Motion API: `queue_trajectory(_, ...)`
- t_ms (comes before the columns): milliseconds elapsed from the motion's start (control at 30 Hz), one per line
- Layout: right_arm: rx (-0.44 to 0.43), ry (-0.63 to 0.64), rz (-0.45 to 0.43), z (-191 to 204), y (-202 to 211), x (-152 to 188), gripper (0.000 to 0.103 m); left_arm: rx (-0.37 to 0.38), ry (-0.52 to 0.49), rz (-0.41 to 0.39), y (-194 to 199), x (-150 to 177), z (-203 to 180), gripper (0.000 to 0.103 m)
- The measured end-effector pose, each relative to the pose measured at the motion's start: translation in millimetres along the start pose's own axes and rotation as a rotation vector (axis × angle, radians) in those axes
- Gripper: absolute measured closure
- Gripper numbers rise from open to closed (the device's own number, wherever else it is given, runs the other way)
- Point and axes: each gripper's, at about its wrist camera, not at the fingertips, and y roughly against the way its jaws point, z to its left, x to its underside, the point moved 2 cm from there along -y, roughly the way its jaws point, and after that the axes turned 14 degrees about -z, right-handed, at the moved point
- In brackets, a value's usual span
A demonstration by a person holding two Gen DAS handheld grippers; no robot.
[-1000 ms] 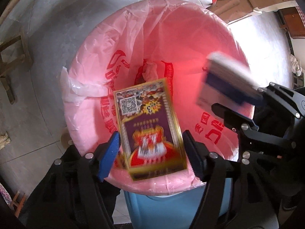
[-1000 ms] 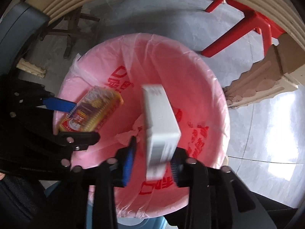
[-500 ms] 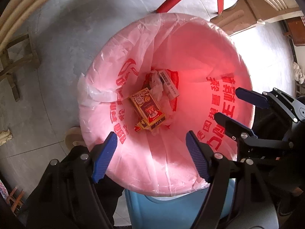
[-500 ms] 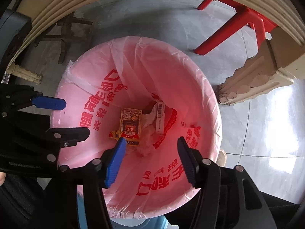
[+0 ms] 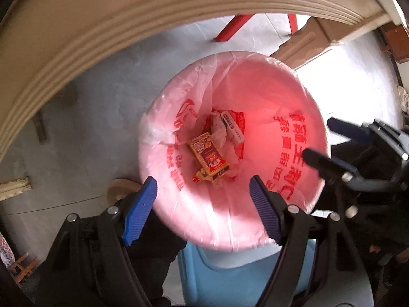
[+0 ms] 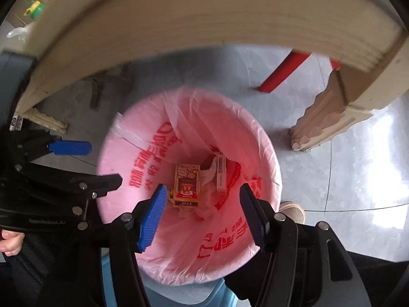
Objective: Collect trash
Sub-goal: 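Raise both tools from the bin back over the table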
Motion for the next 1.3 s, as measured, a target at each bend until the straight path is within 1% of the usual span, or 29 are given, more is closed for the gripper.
queue_trajectory(67, 0.000, 0.008, -0.050, 5.4, 23.3, -5.6, 0.044, -0.005, -0.009, -0.018, 18.2, 5.0, -1.2, 0.030)
queue_trajectory(100, -0.017, 0.000, -0.086, 8.5, 39.4, -10.5, 0.044, -0.004, -0.010, -0.040, 33.5, 6.5, -2.0, 0.030)
queue_trajectory(167, -0.044, -0.010, -0.140, 13.6, 62.9, -18.2, 0.044, 0.000, -0.010, -0.093, 60.6, 7.0, -1.6, 0.030)
queue_trajectory(267, -0.060, 0.017, -0.250, 26.5, 107.6, -37.5, 0.044, -0.011, 0.015, -0.186, 112.1, 5.4, 6.3, 0.030)
queue_trajectory(333, -0.063, 0.040, -0.318, 34.9, 132.7, -49.3, 0.041, -0.018, 0.051, -0.258, 150.6, -0.2, 15.7, 0.030)
queue_trajectory(367, -0.073, 0.048, -0.352, 38.4, 146.0, -56.6, 0.036, -0.020, 0.070, -0.288, 167.6, -3.8, 21.3, 0.030)
queue_trajectory(433, -0.101, 0.046, -0.406, 43.0, 167.3, -70.5, 0.036, -0.025, 0.116, -0.346, 203.5, -14.3, 34.0, 0.030)
queue_trajectory(500, -0.124, 0.050, -0.465, 47.9, 187.3, -86.6, 0.036, -0.035, 0.161, -0.387, 232.9, -26.7, 46.2, 0.029)
queue_trajectory(600, -0.126, 0.076, -0.537, 53.8, 208.1, -111.4, 0.036, -0.071, 0.220, -0.439, 264.6, -45.4, 58.9, 0.028)
queue_trajectory(633, -0.128, 0.080, -0.551, 56.2, 212.2, -117.2, 0.036, -0.078, 0.241, -0.443, 271.0, -50.7, 63.0, 0.025)
queue_trajectory(733, -0.143, 0.093, -0.598, 58.6, 225.6, -138.9, 0.036, -0.074, 0.315, -0.432, 275.8, -69.3, 69.8, 0.025)
queue_trajectory(833, -0.145, 0.120, -0.631, 61.5, 236.1, -158.6, 0.035, -0.081, 0.394, -0.437, 275.4, -85.8, 76.1, 0.025)
queue_trajectory(900, -0.137, 0.135, -0.642, 61.8, 238.8, -176.5, 0.034, -0.068, 0.492, -0.428, 274.5, -91.8, 86.7, 0.025)
queue_trajectory(933, -0.149, 0.137, -0.640, 61.6, 238.2, -186.0, 0.034, -0.049, 0.534, -0.416, 270.8, -95.2, 92.0, 0.025)
queue_trajectory(1000, -0.170, 0.138, -0.640, 61.4, 239.3, -203.5, 0.034, -0.042, 0.597, -0.389, 261.7, -103.0, 95.6, 0.025)
queue_trajectory(1100, -0.178, 0.151, -0.642, 60.7, 237.6, -231.7, 0.034, -0.070, 0.634, -0.392, 256.5, -114.8, 98.6, 0.025)
queue_trajectory(1233, -0.182, 0.170, -0.643, 60.3, 230.5, -262.8, 0.034, -0.071, 0.702, -0.378, 252.1, -123.7, 107.5, 0.025)
queue_trajectory(1300, -0.186, 0.176, -0.638, 60.3, 225.3, -275.0, 0.034, -0.096, 0.736, -0.373, 249.2, -127.2, 112.4, 0.025)
